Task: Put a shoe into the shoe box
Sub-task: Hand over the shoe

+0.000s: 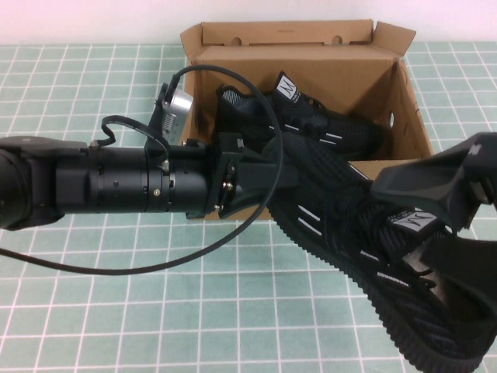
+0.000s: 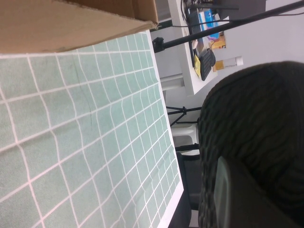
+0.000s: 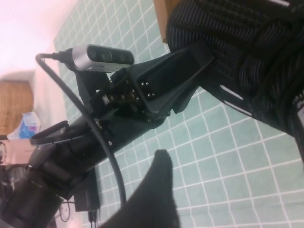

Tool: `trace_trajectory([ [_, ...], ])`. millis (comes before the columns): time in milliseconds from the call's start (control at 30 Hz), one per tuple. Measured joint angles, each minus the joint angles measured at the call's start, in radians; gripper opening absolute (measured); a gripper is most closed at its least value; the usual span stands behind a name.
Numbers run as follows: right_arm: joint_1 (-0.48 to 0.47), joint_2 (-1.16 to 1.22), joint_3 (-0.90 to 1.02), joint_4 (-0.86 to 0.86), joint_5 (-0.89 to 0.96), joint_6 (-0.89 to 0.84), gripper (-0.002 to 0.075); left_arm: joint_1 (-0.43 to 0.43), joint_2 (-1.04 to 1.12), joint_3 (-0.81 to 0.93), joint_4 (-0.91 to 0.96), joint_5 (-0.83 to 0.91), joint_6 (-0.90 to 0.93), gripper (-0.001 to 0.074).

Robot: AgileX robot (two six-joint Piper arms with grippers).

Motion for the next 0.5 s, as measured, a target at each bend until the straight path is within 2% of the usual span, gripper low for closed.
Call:
trace_trajectory([
  [200, 0.000, -0.010, 0.049, -0.022, -0.032, 0.070, 0.0666, 0.000, 0.000, 0.000, 0.000, 0.004, 0.000, 0.0147],
  [500, 0.000, -0.010, 0.104, -0.190, -0.123, 0.247, 0.0666, 0.000, 0.000, 0.000, 0.000, 0.034, 0.000, 0.0146],
])
